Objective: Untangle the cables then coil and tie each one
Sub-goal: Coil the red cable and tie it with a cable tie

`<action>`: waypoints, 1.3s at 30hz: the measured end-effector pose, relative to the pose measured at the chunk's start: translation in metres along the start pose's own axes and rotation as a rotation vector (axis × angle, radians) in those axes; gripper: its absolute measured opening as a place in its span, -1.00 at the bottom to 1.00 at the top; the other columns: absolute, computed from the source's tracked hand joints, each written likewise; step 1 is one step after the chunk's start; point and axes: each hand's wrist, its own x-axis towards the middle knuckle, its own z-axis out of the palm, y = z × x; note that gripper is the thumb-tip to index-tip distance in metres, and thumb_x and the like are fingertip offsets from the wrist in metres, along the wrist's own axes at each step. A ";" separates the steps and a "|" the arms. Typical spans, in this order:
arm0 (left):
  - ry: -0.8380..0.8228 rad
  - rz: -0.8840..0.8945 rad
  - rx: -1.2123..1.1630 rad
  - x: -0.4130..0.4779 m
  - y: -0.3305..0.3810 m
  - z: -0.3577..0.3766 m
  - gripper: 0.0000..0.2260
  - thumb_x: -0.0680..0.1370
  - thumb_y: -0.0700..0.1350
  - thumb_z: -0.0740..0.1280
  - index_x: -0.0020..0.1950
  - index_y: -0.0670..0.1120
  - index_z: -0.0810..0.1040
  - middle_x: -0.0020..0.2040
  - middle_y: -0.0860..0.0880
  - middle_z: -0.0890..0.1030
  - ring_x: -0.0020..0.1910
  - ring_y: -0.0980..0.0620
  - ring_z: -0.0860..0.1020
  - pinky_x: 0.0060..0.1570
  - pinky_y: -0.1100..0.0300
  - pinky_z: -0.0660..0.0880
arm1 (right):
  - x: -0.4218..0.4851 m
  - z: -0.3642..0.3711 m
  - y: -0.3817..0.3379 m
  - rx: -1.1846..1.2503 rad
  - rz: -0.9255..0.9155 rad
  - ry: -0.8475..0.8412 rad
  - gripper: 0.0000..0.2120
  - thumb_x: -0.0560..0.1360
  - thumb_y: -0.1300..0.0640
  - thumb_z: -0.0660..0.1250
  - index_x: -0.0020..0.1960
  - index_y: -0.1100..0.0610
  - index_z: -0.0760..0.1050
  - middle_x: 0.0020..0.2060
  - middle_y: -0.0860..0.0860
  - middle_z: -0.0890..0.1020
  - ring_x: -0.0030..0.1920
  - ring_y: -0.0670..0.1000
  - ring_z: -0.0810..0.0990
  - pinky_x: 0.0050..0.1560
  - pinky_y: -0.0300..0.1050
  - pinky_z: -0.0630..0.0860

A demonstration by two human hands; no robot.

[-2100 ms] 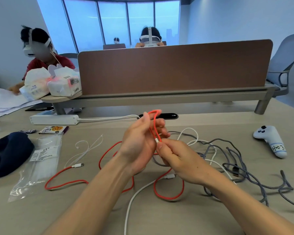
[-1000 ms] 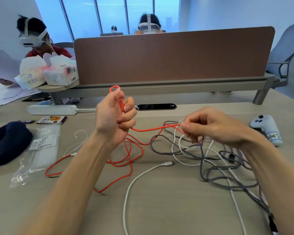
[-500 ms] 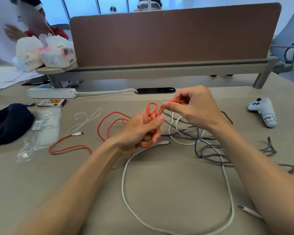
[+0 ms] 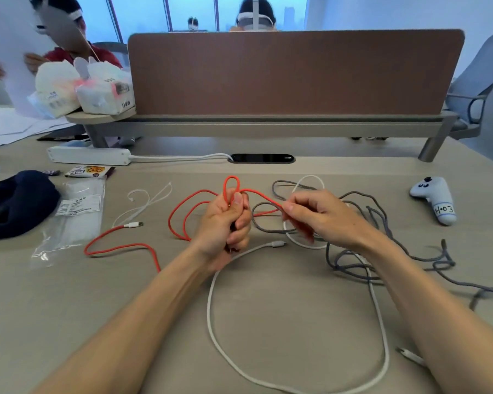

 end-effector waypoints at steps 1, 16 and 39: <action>0.013 0.002 -0.004 0.000 -0.001 0.000 -0.82 0.64 -0.12 0.08 -0.14 -0.10 0.33 -0.49 0.02 0.30 -0.67 0.20 0.15 -0.61 0.45 0.13 | -0.003 0.001 0.000 0.002 0.010 -0.012 -0.74 0.61 0.13 0.19 -0.22 0.16 0.50 -0.45 0.04 0.49 -0.45 -0.05 0.46 -0.38 -0.14 0.39; 0.117 0.031 0.204 -0.015 -0.023 0.021 -0.76 0.58 0.06 0.13 -0.04 -0.11 0.39 -0.43 0.06 0.25 -0.57 0.17 0.15 -0.60 0.35 0.04 | -0.003 0.051 0.002 0.110 0.011 0.336 -0.73 0.58 0.08 0.25 -0.27 0.10 0.51 -0.61 -0.14 0.39 -0.59 -0.15 0.32 -0.52 -0.40 0.18; 0.261 0.254 -0.073 -0.004 0.000 0.009 -0.81 0.66 -0.12 0.06 -0.13 -0.05 0.36 -0.25 0.00 0.60 -0.28 0.06 0.51 -0.12 0.10 0.39 | -0.007 0.042 0.022 -0.399 -0.209 0.385 -0.88 0.49 0.07 0.33 -0.12 0.12 0.54 -0.22 -0.10 0.53 -0.17 -0.14 0.45 -0.12 -0.40 0.31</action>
